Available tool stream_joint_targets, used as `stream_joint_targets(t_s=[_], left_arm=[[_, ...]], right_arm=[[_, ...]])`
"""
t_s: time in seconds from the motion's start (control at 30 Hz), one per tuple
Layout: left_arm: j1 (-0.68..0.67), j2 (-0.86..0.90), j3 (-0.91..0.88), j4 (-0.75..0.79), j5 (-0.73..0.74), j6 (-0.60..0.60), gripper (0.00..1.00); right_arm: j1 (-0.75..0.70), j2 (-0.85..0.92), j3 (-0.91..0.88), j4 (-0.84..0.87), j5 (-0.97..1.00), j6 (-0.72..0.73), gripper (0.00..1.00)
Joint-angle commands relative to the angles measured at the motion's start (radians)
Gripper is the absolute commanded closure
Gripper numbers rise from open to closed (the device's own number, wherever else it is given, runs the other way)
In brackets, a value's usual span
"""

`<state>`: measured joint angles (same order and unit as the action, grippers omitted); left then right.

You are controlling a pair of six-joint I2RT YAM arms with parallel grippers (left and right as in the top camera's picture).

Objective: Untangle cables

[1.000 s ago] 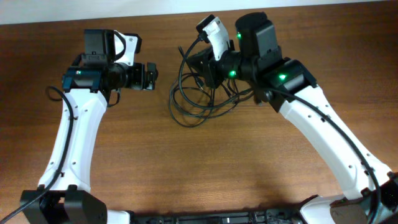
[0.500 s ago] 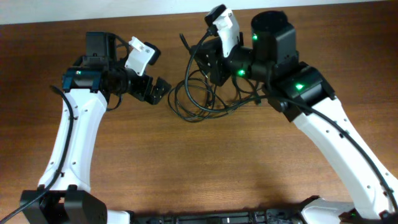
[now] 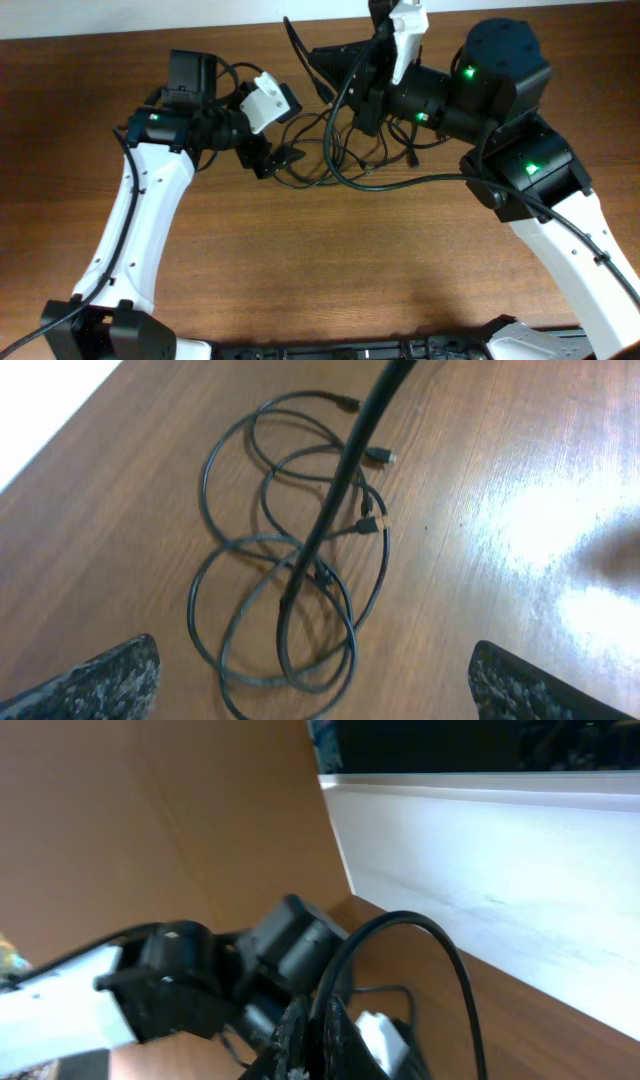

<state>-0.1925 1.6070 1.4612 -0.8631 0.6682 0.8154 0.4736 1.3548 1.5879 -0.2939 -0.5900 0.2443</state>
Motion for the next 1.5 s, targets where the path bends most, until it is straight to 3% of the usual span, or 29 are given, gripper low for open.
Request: stream_joint_targets(t_s=[0.0,0.2,0.27,0.37,0.4,0.47,0.67,0.8,0.9,1.07,1.1,1.2,1.47], left_arm=[[-0.047,0.061,-0.006,0.046,0.025,0.031,0.01],[-0.114,0.158,-0.006,0.131,0.142,0.031,0.00],[-0.125,0.167,-0.006,0.145,0.148,0.031,0.16],[-0.127,0.167,-0.006,0.153,0.164,0.031,0.67],[-0.127,0.167,-0.006,0.154,0.167,0.031,0.78],[-0.125,0.167,-0.006,0.149,0.166,0.030,0.88],[-0.104,0.167,-0.006,0.147,0.149,-0.011,0.79],[-0.070,0.166,-0.006,0.144,0.117,-0.088,0.77],[-0.039,0.158,-0.006,0.144,0.117,-0.135,0.72],[-0.015,0.127,-0.002,0.145,0.117,-0.135,0.71],[-0.014,0.116,0.000,0.146,0.117,-0.135,0.69],[-0.014,0.080,0.000,0.157,0.117,-0.135,0.68],[-0.014,-0.018,0.000,0.160,0.017,-0.150,0.67]], right_arm=[[0.002,-0.019,0.026,0.031,-0.082,0.069,0.96],[0.002,-0.021,0.028,0.049,-0.099,0.080,0.96],[0.002,-0.021,0.028,0.049,-0.099,0.079,0.96],[0.002,-0.021,0.028,0.049,-0.098,0.079,0.96],[0.002,-0.021,0.028,0.049,-0.098,0.079,0.96],[0.000,-0.021,0.028,0.048,-0.095,0.079,0.96],[-0.084,-0.021,0.028,0.006,-0.094,0.079,0.96],[-0.200,-0.017,0.028,-0.120,-0.066,0.079,0.96],[-0.277,-0.002,0.028,-0.256,-0.065,0.056,0.75],[-0.283,0.046,0.028,-0.460,-0.073,-0.233,0.57],[-0.276,0.062,0.028,-0.505,-0.081,-0.316,0.45],[-0.252,0.120,0.027,-0.605,-0.084,-0.520,0.34],[-0.205,0.290,0.027,-0.712,-0.140,-0.812,0.08]])
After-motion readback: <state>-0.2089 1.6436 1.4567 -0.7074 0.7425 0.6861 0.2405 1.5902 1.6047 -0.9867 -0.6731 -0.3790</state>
